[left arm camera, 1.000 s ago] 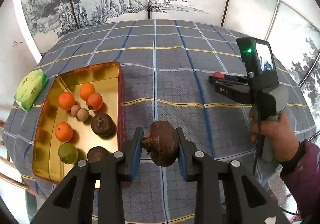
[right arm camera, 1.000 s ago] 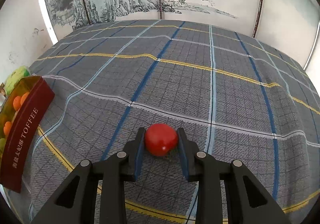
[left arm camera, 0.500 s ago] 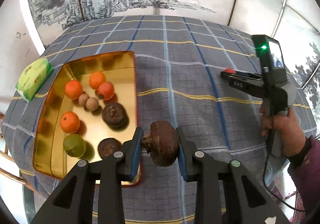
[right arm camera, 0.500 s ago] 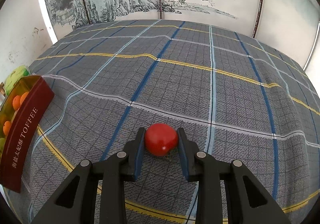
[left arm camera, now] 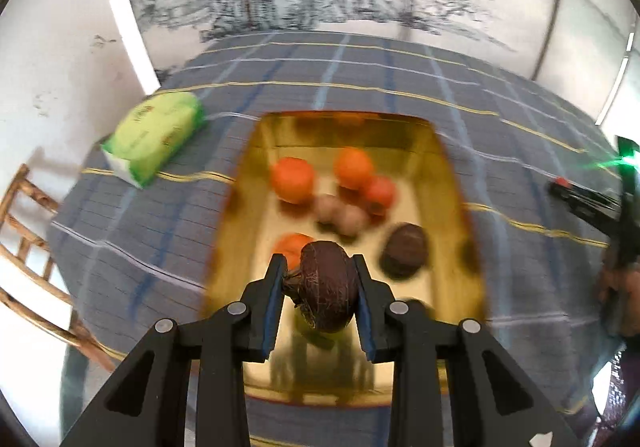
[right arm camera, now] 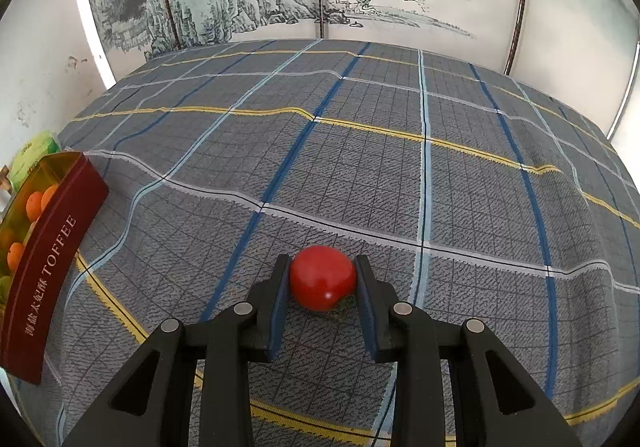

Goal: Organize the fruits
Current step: 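Carry dark brown fruit over gold tin with left tool, then lower dark brown fruit into gold tin and open left tool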

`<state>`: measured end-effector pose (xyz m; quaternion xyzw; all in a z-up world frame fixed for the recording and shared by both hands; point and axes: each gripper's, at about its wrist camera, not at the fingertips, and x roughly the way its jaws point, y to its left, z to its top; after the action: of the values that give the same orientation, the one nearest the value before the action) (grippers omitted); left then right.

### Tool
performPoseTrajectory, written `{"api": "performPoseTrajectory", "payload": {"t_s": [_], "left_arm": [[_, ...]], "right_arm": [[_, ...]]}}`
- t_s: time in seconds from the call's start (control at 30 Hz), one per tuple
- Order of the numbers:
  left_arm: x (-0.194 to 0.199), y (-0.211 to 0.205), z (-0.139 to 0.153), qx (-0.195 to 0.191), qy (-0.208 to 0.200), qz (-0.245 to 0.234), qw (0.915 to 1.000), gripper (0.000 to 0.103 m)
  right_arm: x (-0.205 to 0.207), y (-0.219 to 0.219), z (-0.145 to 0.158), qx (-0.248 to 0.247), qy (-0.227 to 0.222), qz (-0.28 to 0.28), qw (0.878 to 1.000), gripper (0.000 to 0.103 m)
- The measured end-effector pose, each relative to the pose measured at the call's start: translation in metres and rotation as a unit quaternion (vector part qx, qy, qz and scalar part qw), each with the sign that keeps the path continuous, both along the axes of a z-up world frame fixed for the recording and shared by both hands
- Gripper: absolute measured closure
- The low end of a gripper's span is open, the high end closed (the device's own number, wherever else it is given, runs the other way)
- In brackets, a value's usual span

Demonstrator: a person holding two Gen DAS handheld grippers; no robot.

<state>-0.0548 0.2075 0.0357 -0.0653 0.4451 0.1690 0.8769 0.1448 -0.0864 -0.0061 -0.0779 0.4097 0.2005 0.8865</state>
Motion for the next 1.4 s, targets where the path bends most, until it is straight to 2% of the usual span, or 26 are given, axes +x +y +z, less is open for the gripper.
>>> {"api": "performPoseTrajectory", "payload": {"t_s": [0.33,0.63,0.8,1.07,1.17,1.23,1.33,1.4], "left_arm": [[0.040,0.050,-0.004,-0.021,0.020,-0.003,0.9996,0.075],[0.063,0.056,-0.021,-0.013,0.043,-0.001,0.9990,0.074],[0.065,0.051,-0.022,0.010,0.042,-0.006,0.9990,0.073],[0.057,0.048,-0.011,0.004,0.024,0.001,0.9997,0.072],[0.040,0.040,0.000,0.015,0.006,0.018,0.9997,0.054],[0.023,0.032,0.009,0.024,-0.014,0.034,0.9990,0.038],[-0.005,0.018,0.016,0.029,-0.033,0.051,0.9977,0.026],[-0.020,0.011,0.017,0.024,-0.039,0.057,0.9973,0.025]], "right_arm": [[0.001,-0.007,0.000,0.013,0.005,0.001,1.000,0.071],[0.001,-0.006,0.000,0.012,0.005,0.001,1.000,0.071],[0.001,-0.008,0.000,0.012,0.005,0.001,1.000,0.071],[0.001,-0.007,0.000,0.011,0.005,0.001,1.000,0.071],[0.001,-0.006,0.000,0.014,0.006,0.001,1.000,0.071],[0.002,-0.007,0.001,0.019,0.007,0.001,1.000,0.071],[0.001,-0.008,0.001,0.027,0.010,0.002,1.000,0.071],[-0.003,-0.009,0.002,0.028,0.013,0.002,1.000,0.071]]}}
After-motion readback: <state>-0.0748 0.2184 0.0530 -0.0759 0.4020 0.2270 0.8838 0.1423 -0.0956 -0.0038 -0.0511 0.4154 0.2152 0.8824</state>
